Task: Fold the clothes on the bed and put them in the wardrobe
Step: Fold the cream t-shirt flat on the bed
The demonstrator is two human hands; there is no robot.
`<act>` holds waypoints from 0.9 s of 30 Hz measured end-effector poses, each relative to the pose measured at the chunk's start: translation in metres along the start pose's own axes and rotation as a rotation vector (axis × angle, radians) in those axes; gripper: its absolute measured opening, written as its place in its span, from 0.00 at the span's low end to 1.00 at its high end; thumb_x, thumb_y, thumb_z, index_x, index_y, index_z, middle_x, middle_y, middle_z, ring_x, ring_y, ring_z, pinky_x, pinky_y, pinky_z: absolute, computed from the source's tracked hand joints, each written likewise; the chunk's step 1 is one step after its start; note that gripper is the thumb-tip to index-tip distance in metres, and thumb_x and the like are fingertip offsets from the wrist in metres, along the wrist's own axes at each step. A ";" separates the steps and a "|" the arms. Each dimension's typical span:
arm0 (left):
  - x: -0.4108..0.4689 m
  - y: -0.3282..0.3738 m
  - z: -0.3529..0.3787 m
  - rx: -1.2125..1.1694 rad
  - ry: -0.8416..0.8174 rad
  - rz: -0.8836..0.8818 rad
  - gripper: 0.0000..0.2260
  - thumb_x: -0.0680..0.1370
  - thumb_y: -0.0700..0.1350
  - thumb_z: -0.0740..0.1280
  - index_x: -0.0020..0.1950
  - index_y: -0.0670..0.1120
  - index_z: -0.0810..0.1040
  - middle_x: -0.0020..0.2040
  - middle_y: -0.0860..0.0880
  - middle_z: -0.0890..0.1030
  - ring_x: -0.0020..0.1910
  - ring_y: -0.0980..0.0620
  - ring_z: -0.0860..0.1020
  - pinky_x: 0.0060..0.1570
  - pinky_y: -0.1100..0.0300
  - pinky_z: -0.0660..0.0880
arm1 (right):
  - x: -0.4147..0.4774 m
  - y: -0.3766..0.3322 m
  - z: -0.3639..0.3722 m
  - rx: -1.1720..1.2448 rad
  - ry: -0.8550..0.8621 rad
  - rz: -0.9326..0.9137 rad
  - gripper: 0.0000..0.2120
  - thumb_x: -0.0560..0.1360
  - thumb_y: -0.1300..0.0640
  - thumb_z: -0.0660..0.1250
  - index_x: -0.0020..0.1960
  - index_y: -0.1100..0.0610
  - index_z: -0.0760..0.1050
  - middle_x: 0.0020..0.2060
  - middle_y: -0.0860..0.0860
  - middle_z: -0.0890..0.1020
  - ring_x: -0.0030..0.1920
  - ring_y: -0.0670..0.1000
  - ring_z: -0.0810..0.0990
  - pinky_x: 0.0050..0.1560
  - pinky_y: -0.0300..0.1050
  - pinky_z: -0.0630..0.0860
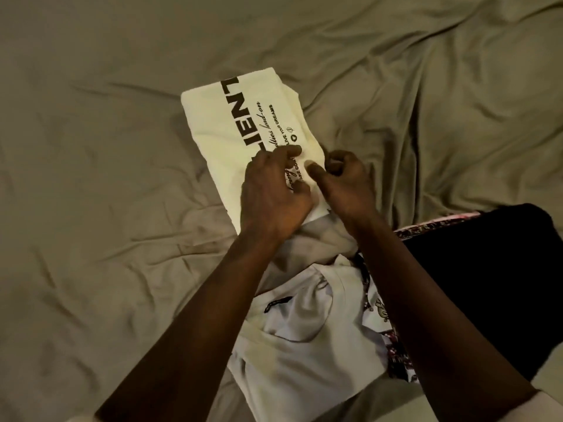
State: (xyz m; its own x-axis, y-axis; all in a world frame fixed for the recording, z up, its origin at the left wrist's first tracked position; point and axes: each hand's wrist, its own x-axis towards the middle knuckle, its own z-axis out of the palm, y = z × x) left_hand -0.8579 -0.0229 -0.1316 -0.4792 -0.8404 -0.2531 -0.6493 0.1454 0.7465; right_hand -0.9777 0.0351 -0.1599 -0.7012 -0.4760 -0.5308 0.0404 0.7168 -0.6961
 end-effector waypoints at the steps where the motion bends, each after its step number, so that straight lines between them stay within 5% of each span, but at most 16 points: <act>1: -0.010 -0.006 0.000 0.057 -0.057 0.047 0.24 0.70 0.46 0.67 0.67 0.53 0.78 0.61 0.50 0.78 0.61 0.47 0.76 0.61 0.47 0.75 | 0.002 0.001 -0.002 -0.039 -0.046 -0.007 0.23 0.69 0.41 0.78 0.58 0.47 0.76 0.52 0.47 0.85 0.53 0.50 0.84 0.57 0.53 0.81; 6: -0.032 -0.030 0.014 0.484 -0.137 0.190 0.41 0.68 0.58 0.69 0.80 0.51 0.61 0.74 0.47 0.69 0.71 0.44 0.68 0.65 0.42 0.71 | 0.014 -0.013 -0.004 0.065 -0.208 0.114 0.23 0.70 0.55 0.80 0.59 0.54 0.72 0.48 0.49 0.81 0.48 0.49 0.82 0.50 0.45 0.80; 9: -0.034 -0.029 0.036 0.565 -0.061 0.172 0.48 0.69 0.64 0.70 0.83 0.48 0.54 0.78 0.44 0.66 0.75 0.42 0.67 0.66 0.43 0.69 | 0.016 -0.016 0.000 0.357 -0.300 0.260 0.19 0.70 0.61 0.77 0.57 0.68 0.79 0.50 0.63 0.86 0.51 0.62 0.86 0.57 0.63 0.83; 14: -0.005 -0.027 0.026 0.276 0.126 0.022 0.35 0.69 0.43 0.72 0.77 0.49 0.71 0.65 0.46 0.81 0.60 0.40 0.79 0.56 0.49 0.73 | 0.008 -0.006 -0.014 0.647 -0.570 0.275 0.10 0.83 0.56 0.62 0.59 0.59 0.78 0.45 0.54 0.84 0.44 0.51 0.84 0.49 0.46 0.83; 19: -0.008 -0.016 -0.017 0.065 0.230 0.055 0.22 0.71 0.47 0.71 0.66 0.54 0.81 0.59 0.48 0.85 0.59 0.41 0.81 0.55 0.55 0.77 | -0.006 0.015 -0.001 0.606 -0.371 0.170 0.19 0.80 0.72 0.60 0.70 0.63 0.72 0.53 0.59 0.84 0.45 0.54 0.85 0.46 0.42 0.83; 22: -0.029 -0.012 -0.044 -0.025 0.321 0.068 0.19 0.72 0.46 0.72 0.63 0.54 0.83 0.58 0.51 0.86 0.55 0.49 0.82 0.48 0.69 0.72 | -0.019 0.023 0.012 0.595 -0.274 0.119 0.23 0.78 0.78 0.57 0.72 0.67 0.68 0.50 0.60 0.81 0.43 0.55 0.84 0.42 0.41 0.83; 25: -0.059 -0.004 -0.073 -0.179 0.285 0.058 0.13 0.73 0.46 0.75 0.57 0.55 0.85 0.50 0.57 0.87 0.50 0.59 0.84 0.47 0.71 0.75 | -0.036 0.025 0.021 0.631 -0.246 0.092 0.27 0.76 0.74 0.66 0.73 0.63 0.68 0.56 0.59 0.81 0.51 0.57 0.85 0.48 0.46 0.82; 27: -0.086 0.010 -0.097 -0.334 0.166 0.072 0.14 0.73 0.42 0.77 0.54 0.58 0.84 0.49 0.63 0.86 0.51 0.63 0.84 0.51 0.67 0.78 | -0.057 0.023 0.018 0.635 -0.241 0.050 0.34 0.71 0.62 0.75 0.75 0.56 0.69 0.61 0.57 0.82 0.60 0.57 0.83 0.55 0.51 0.81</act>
State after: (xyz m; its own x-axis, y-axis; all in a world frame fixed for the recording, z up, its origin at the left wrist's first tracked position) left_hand -0.7661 0.0002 -0.0433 -0.3971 -0.9112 -0.1099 -0.3762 0.0523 0.9251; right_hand -0.9236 0.0696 -0.1544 -0.5125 -0.6031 -0.6112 0.5301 0.3378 -0.7777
